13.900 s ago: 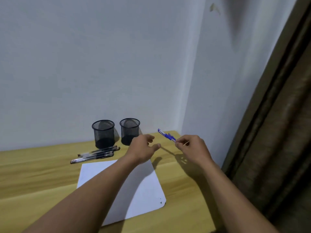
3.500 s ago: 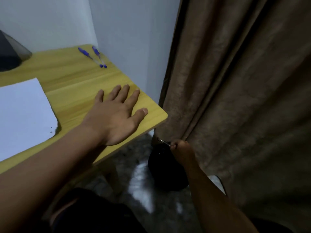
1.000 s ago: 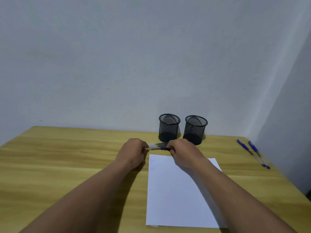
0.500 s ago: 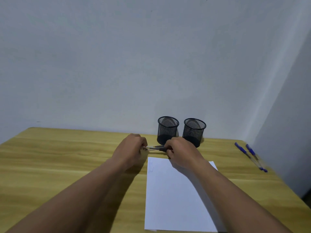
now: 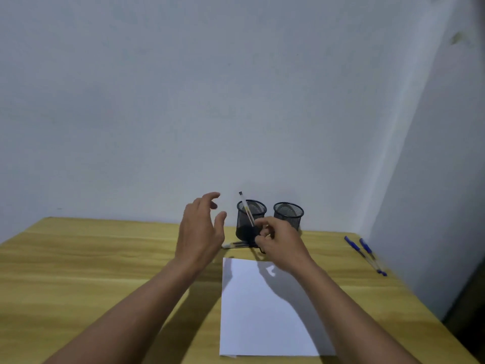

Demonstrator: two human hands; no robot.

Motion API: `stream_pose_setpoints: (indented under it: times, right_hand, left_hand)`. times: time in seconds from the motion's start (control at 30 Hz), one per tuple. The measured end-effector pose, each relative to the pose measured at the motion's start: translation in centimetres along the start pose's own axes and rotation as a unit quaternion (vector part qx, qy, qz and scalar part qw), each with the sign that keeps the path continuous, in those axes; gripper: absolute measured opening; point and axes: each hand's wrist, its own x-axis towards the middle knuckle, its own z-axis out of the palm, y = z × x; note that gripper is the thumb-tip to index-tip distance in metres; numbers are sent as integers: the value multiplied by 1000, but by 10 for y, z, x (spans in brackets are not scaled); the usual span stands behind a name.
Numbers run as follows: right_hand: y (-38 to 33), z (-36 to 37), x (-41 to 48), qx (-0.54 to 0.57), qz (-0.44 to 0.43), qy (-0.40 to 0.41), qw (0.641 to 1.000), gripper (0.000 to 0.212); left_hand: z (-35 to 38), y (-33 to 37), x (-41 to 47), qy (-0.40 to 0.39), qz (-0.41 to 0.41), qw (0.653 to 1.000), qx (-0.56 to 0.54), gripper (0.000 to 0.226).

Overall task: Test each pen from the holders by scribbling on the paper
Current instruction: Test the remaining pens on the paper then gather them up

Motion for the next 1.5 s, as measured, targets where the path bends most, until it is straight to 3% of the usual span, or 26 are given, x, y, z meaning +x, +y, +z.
stream_pose_setpoints:
  times: [0.17, 0.27, 0.37, 0.47, 0.63, 0.8, 1.03, 1.2, 1.37, 1.5]
  right_hand:
    - [-10, 6, -24, 243, 80, 18, 967, 14]
    - [-17, 10, -35, 362, 134, 20, 922, 13]
    - [-22, 12, -40, 418, 153, 17, 895, 13]
    - [-24, 15, -39, 440, 144, 13, 886, 2]
    - [-26, 23, -30, 412, 96, 36, 905, 9]
    - [-4, 3, -17, 432, 117, 91, 890, 10]
    - [12, 33, -31, 334, 120, 15, 935, 14]
    - [14, 58, -42, 345, 149, -15, 927, 16]
    - [25, 64, -49, 270, 125, -24, 954, 11]
    - [31, 69, -54, 236, 122, -6, 964, 10]
  left_hand:
    - [-1, 7, -18, -173, -115, 972, -106, 18]
    - [-2, 8, -23, -236, -180, 925, -236, 19]
    - [-6, 13, -24, -244, -232, 880, -334, 17]
    - [-12, 12, -21, -212, -254, 875, -355, 14]
    - [-19, 6, -13, -202, -233, 901, -307, 8]
    - [-38, -37, -7, -166, -218, 946, -172, 8]
    - [-15, -56, -27, -187, -260, 945, -67, 8]
    - [16, -67, -40, -180, -263, 948, 26, 10]
    - [22, -70, -43, -174, -268, 947, 43, 28]
    - [6, -61, -58, -182, -225, 956, 50, 35]
